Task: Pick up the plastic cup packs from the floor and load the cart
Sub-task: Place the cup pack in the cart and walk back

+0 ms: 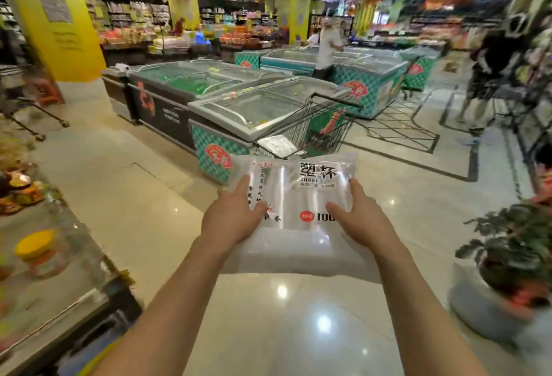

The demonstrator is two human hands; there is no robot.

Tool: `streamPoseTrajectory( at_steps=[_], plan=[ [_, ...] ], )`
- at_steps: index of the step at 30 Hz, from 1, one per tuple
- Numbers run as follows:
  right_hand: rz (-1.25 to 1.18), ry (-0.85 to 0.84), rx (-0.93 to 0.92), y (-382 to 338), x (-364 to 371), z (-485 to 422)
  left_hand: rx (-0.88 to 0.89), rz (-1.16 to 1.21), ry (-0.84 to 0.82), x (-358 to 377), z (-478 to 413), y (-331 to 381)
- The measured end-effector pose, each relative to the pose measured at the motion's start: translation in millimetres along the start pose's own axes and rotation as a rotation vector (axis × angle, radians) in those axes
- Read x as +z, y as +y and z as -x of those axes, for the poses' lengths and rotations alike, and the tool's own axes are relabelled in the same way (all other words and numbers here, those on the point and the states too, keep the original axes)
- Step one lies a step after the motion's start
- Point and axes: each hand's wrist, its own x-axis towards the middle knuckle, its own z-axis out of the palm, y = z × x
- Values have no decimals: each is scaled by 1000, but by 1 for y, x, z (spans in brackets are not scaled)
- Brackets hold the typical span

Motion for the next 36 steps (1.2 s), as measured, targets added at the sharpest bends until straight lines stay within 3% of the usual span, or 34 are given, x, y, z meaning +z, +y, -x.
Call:
streamPoseTrajectory(
  at_steps=[10, 17, 28, 36],
  plan=[
    [30, 154, 159, 105, -49, -201, 256, -11, -58, 111, -236, 130],
    [20, 189, 178, 137, -75, -348, 305, 26, -65, 142, -380, 200],
    [4, 139, 105, 248, -77, -609, 198, -28, -47, 253, -581, 306],
    [-6, -6, -46, 302, -105, -798, -13, 45, -24, 314, -706, 381]
  ],
)
